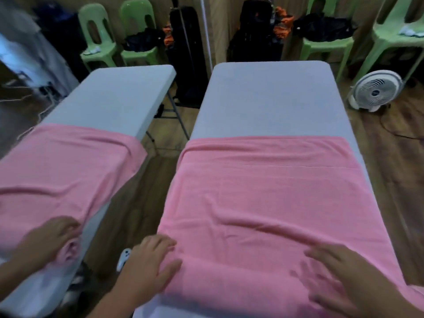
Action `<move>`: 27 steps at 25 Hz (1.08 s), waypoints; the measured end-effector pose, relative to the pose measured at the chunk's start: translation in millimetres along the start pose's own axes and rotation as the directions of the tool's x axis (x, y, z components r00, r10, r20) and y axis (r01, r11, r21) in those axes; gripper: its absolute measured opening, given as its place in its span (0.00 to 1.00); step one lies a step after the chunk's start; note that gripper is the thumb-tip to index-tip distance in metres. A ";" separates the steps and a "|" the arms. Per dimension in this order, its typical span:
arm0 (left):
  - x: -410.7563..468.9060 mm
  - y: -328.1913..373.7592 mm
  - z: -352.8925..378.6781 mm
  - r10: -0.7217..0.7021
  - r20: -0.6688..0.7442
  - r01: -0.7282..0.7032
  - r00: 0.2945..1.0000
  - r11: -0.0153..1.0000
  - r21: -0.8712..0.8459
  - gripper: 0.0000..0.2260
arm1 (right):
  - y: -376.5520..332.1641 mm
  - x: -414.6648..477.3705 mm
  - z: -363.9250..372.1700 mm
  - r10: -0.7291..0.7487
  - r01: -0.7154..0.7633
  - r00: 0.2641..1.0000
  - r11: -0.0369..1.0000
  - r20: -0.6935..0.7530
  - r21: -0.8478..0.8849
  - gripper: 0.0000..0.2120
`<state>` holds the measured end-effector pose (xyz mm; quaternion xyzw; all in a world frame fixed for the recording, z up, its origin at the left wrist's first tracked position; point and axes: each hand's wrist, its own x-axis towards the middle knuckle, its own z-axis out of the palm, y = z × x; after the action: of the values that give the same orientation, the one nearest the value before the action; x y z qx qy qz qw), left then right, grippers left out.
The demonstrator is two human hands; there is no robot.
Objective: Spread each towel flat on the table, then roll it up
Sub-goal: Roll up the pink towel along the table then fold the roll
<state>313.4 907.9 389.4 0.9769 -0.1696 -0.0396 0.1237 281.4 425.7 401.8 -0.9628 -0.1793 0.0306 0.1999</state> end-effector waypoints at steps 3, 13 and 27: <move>-54.9 -1.6 11.1 -0.085 0.101 0.077 0.991 0.994 0.074 0.34 | 19.3 -55.3 33.4 0.019 -0.004 0.995 0.989 0.094 -0.151 0.30; -97.2 10.3 -1.5 0.021 0.076 -0.027 0.997 0.996 0.088 0.19 | -26.9 -124.6 8.9 0.352 -0.337 0.933 0.928 0.074 -0.162 0.25; -51.1 20.4 21.1 0.052 0.136 -0.074 0.989 0.985 0.155 0.37 | -9.5 -96.1 14.2 0.309 -0.249 0.942 0.905 0.129 -0.344 0.33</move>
<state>256.2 901.9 376.0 0.9731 -0.2109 -0.0865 0.0349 186.6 404.8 391.3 -0.9913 -0.0592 0.1164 0.0162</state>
